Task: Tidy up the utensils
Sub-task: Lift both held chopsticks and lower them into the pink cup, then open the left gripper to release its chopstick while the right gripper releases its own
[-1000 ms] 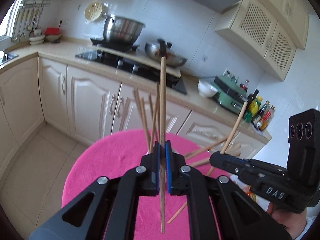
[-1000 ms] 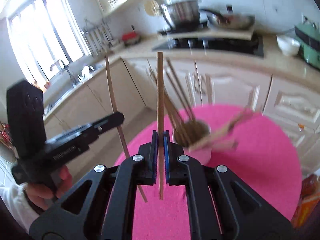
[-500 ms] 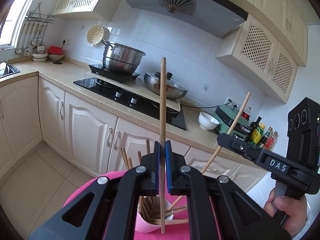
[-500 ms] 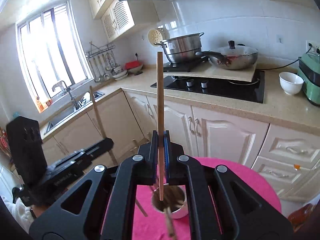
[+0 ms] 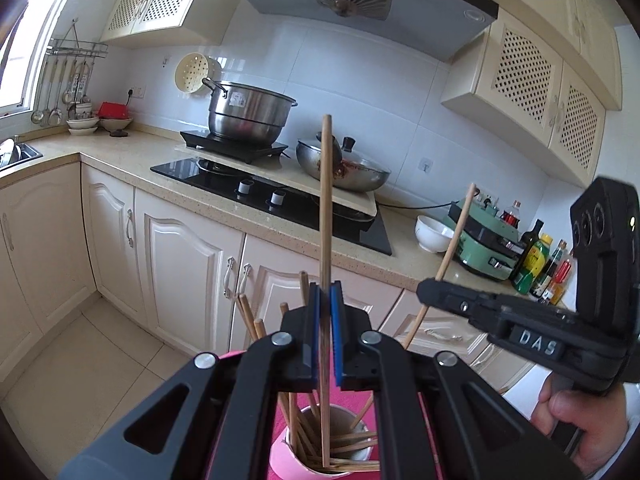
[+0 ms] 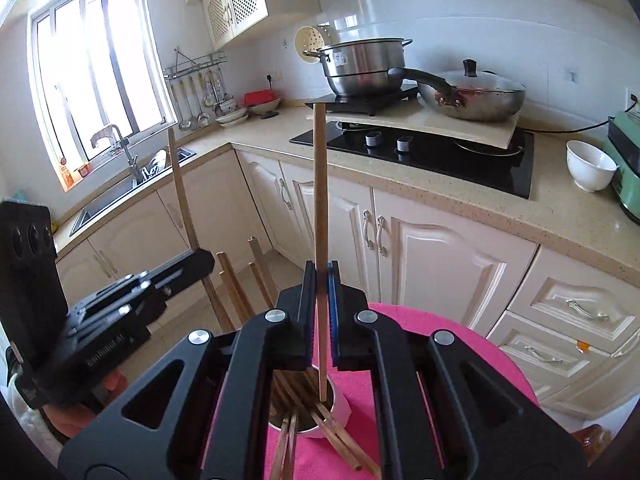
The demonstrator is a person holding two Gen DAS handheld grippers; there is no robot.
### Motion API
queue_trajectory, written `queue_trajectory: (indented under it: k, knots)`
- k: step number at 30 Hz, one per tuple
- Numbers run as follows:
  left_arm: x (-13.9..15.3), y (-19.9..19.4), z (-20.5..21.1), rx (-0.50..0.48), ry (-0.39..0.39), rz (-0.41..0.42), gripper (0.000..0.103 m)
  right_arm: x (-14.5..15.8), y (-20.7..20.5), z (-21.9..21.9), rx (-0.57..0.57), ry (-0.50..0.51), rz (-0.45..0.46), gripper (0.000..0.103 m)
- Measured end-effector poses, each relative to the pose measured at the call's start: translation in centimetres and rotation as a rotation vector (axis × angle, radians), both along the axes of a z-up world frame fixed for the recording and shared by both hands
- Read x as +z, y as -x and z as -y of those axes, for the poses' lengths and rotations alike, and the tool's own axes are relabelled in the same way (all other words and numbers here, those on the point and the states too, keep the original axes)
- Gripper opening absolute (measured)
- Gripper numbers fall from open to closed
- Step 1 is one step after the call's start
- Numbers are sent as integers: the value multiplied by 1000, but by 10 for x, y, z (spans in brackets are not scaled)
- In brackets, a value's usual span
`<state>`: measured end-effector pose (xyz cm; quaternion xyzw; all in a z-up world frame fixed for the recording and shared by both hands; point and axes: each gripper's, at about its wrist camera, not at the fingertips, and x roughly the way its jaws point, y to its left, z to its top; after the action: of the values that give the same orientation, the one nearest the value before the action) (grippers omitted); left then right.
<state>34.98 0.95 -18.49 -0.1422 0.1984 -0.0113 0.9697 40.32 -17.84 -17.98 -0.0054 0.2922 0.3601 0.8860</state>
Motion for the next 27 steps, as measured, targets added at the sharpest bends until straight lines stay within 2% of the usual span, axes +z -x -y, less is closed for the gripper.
queue_trajectory:
  k: [7,15,27]
  knots:
    - [-21,-2,11,-21,-72,-38,6,-8,-2,-5,5,41,-3,6]
    - [-37,2,20,-44,-119,-77,6,-19,-2,-11,16,88,-20,6]
    - [-62,2,25,-57,-136,-180,6,-41,-3,-18,40,152,-104,6]
